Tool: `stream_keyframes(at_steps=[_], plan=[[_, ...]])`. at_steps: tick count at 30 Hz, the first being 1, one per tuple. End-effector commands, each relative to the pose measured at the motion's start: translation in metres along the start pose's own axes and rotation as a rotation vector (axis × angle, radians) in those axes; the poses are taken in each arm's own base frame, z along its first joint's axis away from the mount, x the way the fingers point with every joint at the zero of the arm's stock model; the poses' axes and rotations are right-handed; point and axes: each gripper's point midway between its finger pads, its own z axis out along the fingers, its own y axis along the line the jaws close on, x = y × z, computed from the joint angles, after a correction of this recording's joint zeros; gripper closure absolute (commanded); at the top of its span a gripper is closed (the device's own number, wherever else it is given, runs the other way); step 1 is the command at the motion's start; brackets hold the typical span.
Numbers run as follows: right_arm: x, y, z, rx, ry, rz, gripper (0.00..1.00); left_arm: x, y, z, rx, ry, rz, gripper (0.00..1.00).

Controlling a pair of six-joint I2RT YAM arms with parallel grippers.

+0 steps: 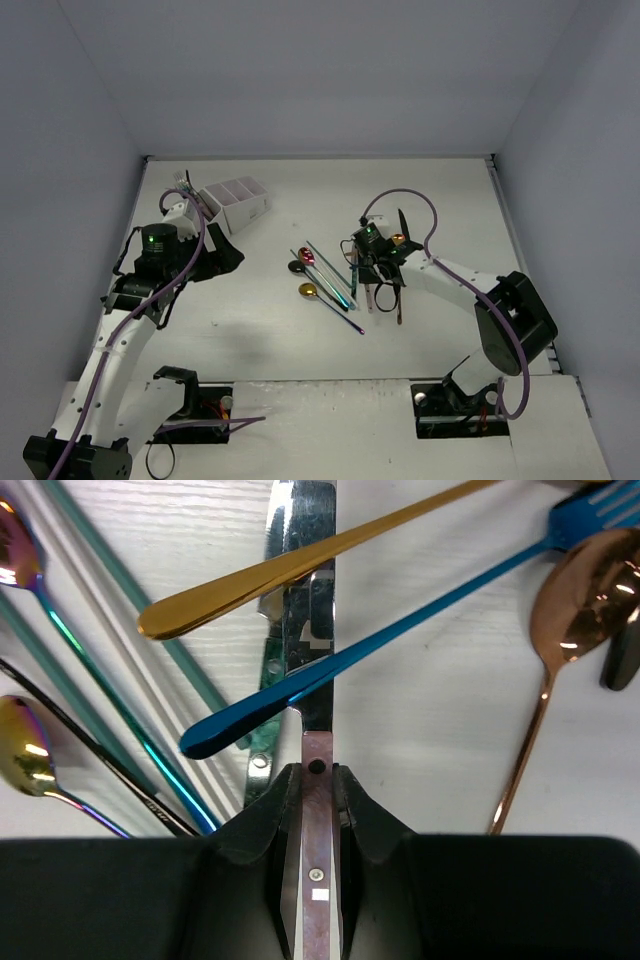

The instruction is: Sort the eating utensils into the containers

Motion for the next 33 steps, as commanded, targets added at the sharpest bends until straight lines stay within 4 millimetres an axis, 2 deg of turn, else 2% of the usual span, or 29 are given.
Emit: stream_keyframes(at_steps=[1,6,7,10,13,16,24,29,33], plan=[[-0.030,0.024,-0.012,-0.101,-0.045,-0.031,1.00,-0.030,-0.021,-0.012,0.055,-0.101,0.016,0.20],[-0.045,0.051,-0.024,-0.204,-0.068,-0.074,1.00,-0.033,-0.025,-0.010,0.071,-0.093,0.002,0.20],[-0.045,0.051,-0.024,-0.205,-0.067,-0.083,1.00,-0.032,-0.027,-0.010,0.078,-0.088,0.003,0.20],[-0.050,0.077,-0.033,-0.268,-0.090,-0.142,1.00,-0.036,-0.038,-0.013,0.121,-0.084,0.002,0.20],[-0.055,0.111,-0.048,-0.339,-0.131,-0.210,1.00,-0.041,-0.059,-0.017,0.215,-0.092,0.008,0.20],[-0.061,0.137,-0.061,-0.405,-0.176,-0.245,1.00,-0.043,-0.074,-0.014,0.271,-0.097,-0.011,0.20],[-0.075,0.188,-0.111,-0.559,-0.313,-0.323,1.00,-0.039,-0.088,0.015,0.263,-0.082,-0.029,0.20],[-0.079,0.210,-0.136,-0.633,-0.379,-0.353,1.00,-0.042,-0.096,0.033,0.269,-0.099,-0.064,0.21],[-0.080,0.219,-0.145,-0.662,-0.406,-0.360,1.00,-0.044,-0.101,0.044,0.266,-0.109,-0.077,0.25]])
